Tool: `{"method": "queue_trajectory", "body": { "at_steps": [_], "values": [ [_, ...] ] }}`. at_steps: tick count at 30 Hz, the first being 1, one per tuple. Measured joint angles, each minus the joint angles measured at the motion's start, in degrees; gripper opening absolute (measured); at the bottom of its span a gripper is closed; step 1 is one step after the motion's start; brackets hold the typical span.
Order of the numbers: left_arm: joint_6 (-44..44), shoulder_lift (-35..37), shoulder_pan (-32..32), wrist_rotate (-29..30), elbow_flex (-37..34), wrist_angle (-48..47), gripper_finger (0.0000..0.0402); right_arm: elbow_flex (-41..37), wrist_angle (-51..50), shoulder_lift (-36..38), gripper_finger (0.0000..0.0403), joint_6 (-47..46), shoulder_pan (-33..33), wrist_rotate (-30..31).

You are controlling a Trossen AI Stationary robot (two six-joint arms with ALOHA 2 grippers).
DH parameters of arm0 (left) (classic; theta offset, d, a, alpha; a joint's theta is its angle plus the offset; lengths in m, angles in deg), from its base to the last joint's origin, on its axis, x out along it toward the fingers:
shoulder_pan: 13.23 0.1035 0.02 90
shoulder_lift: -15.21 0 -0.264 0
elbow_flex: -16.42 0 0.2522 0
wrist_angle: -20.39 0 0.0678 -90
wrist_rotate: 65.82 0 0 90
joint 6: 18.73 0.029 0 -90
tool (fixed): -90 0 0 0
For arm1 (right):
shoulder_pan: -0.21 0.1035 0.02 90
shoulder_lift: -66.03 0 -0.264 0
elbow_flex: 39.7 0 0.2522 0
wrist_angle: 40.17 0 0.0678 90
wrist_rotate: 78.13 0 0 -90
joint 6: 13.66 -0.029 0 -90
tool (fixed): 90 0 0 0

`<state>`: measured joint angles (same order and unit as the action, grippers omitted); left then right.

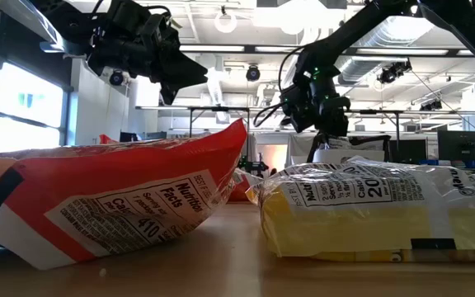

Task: Sort Maruchan noodles
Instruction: Put the black noodle pack into the top right white bin

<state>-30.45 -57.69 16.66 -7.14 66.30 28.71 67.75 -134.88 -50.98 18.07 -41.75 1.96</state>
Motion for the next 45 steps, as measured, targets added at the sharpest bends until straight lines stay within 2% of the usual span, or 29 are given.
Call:
{"method": "queue_trajectory", "body": {
  "at_steps": [8, 12, 15, 19, 21, 23, 25, 28, 31, 38, 42, 45],
  "values": [
    [0.0, 0.0, 0.0, 0.0, 0.0, 0.0, 0.0078, 0.0, -1.5, 0.1, 0.0117, -3.3, 0.4, 0.0],
    [0.0, 0.0, 0.0, -0.2, 0.0, 0.0, 0.0078, 3.5, -7.3, 0.3, 0.0138, -3.7, 0.1, -0.1],
    [0.0, 0.0, 0.0, -1.2, 0.0, 0.0, 0.0078, 7.2, -8.2, 0.4, 0.0128, -5.5, -0.8, -1.3],
    [0.9, 0.0, 0.0, -1.2, -1.5, 0.1, 0.0078, 7.9, -1.0, 0.5, 0.0073, -9.7, -2.5, -3.7],
    [0.9, 0.0, 0.0, -0.5, -2.7, 1.0, 0.0074, 5.7, 3.6, 0.5, 0.0033, -12.8, -3.1, -1.4],
    [0.9, 0.0, 0.0, -0.2, -4.0, 2.6, 0.0068, 3.0, 6.9, 0.5, 0.0009, -14.4, -3.2, 2.2],
    [0.8, 0.0, 0.0, -0.1, -5.2, 4.4, 0.0059, 0.6, 9.2, 0.5, 0.0013, -15.4, -3.1, 3.4],
    [0.4, 0.0, 0.0, -0.1, -5.6, 4.7, 0.0044, -1.0, 8.9, 0.4, 0.0018, -14.9, -2.9, -0.2],
    [0.6, 0.0, 0.0, -0.1, -5.6, 4.9, 0.0033, -0.4, 6.9, 0.7, 0.0006, -12.9, -2.6, -3.3],
    [1.4, 0.0, 0.0, 0.0, -5.6, 5.0, 0.0016, 2.3, 2.2, 5.2, 0.0002, -10.6, -2.2, -5.0],
    [1.4, 0.0, 0.0, 0.0, -5.6, 5.1, 0.0015, 1.9, 2.1, 8.4, 0.0028, -13.5, -1.2, -1.5],
    [1.4, 0.0, 0.0, 0.0, -5.5, 5.1, 0.0014, 1.0, 2.3, 8.8, 0.0071, -13.5, 0.8, 0.6]
  ]
}}
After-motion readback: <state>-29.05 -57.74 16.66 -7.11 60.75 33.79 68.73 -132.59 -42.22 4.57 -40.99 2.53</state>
